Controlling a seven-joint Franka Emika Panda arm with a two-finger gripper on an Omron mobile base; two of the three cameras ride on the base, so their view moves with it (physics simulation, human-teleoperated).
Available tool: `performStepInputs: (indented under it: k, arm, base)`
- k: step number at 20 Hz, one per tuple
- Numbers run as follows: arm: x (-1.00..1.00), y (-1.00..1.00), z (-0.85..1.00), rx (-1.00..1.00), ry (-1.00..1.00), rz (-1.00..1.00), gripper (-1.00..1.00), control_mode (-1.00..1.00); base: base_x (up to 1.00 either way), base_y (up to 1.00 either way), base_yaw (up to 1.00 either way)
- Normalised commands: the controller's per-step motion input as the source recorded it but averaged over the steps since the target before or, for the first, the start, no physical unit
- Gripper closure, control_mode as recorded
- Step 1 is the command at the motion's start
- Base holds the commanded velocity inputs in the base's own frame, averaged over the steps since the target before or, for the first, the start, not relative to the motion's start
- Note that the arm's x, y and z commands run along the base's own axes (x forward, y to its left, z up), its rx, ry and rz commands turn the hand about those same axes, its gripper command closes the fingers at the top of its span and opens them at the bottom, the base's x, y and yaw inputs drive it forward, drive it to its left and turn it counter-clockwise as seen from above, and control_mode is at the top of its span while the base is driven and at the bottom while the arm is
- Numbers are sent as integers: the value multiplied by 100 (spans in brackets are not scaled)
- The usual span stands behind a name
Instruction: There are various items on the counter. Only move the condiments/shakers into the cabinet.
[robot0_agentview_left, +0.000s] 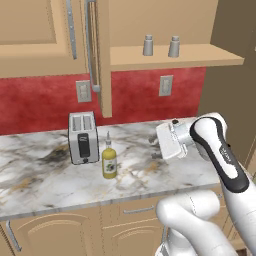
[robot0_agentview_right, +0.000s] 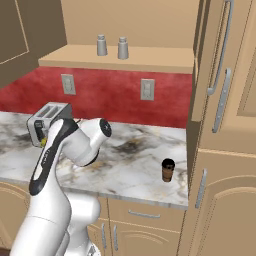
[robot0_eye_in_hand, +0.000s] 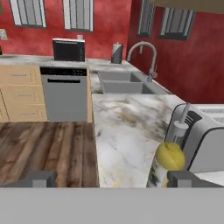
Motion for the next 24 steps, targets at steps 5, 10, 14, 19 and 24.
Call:
performStepInputs:
  k: [5,10,14,19,24]
  arm:
    - [15,17,0,2,-2,0,-100,-100]
    - [25,12,-5,0,9,0,-100,-100]
    - [27,26,-10,-2,28,0,-100,-100]
    - [29,19,-11,-1,26,6,-100,-100]
    - [27,6,-24,0,11,12,-100,-100]
  base:
    - [0,0,0]
    - [0,0,0]
    - [0,0,0]
    - [0,0,0]
    - [0,0,0]
